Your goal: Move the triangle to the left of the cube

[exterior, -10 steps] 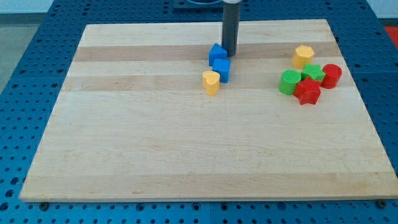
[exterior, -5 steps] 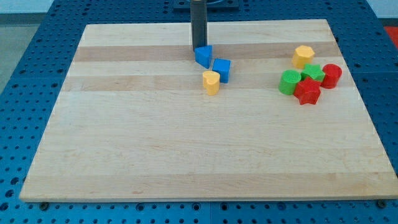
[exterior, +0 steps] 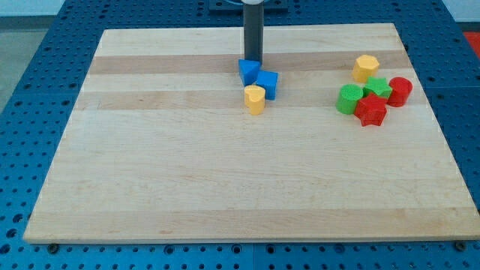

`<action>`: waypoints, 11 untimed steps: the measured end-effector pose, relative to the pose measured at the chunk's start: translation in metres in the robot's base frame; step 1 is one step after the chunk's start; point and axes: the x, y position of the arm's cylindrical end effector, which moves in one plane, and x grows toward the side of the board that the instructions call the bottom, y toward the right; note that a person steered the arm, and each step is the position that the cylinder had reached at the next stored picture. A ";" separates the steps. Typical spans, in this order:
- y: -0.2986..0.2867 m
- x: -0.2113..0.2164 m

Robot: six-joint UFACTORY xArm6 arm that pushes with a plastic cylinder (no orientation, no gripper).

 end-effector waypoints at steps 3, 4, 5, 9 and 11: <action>-0.016 0.011; -0.022 0.011; -0.024 0.011; -0.044 0.024; -0.034 0.027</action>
